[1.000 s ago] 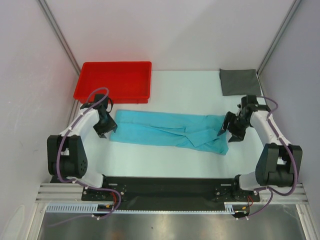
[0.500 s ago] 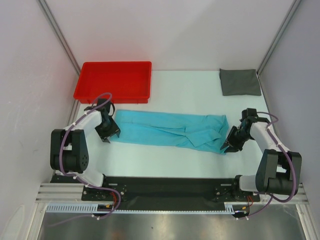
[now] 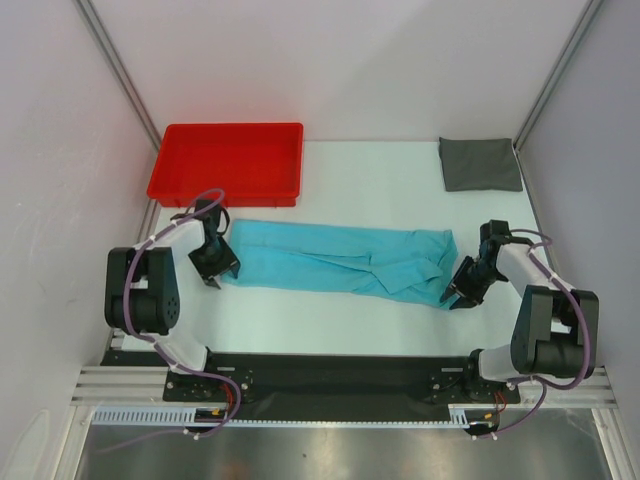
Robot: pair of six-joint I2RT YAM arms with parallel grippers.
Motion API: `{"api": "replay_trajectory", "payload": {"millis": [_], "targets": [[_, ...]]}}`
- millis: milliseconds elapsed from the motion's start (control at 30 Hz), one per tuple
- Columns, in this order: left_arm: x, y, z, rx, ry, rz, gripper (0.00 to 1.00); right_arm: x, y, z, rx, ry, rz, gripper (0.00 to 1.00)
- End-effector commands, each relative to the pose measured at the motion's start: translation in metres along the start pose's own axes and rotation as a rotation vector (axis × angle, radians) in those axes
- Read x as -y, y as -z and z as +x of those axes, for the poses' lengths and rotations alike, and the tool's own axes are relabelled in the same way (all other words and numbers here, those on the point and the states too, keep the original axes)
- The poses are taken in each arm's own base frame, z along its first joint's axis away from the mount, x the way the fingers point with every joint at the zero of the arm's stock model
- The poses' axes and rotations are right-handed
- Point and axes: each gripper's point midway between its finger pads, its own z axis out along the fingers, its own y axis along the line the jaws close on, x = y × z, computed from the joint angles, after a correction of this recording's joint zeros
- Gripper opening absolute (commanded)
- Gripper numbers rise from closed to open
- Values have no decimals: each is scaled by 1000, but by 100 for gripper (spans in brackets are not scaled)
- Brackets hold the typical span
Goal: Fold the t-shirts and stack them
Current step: Fold the tshirt
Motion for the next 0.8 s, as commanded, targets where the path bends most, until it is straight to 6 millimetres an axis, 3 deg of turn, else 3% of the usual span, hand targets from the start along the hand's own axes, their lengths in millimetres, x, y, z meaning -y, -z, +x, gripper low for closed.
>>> {"api": "replay_trajectory", "payload": {"millis": [0,233,433,533,600,633,767], "targets": [[1,0,-19,33,19,19,57,4,-6,-9,25,-21,32,37],[1,-6,-22,31,28,16,53,12,-11,-16,51,-29,97,37],[0,-9,-24,29,46,13,37,17,-16,-18,51,-35,137,33],[-3,-11,-26,32,55,6,19,16,-17,-16,52,-24,147,21],[-6,-12,-31,43,66,-3,8,16,-17,-15,55,-15,163,4],[-8,-12,-33,46,72,-12,0,22,-16,-13,59,-2,216,0],[-21,-10,-52,75,91,-49,0,35,-4,-16,145,31,413,0]]}}
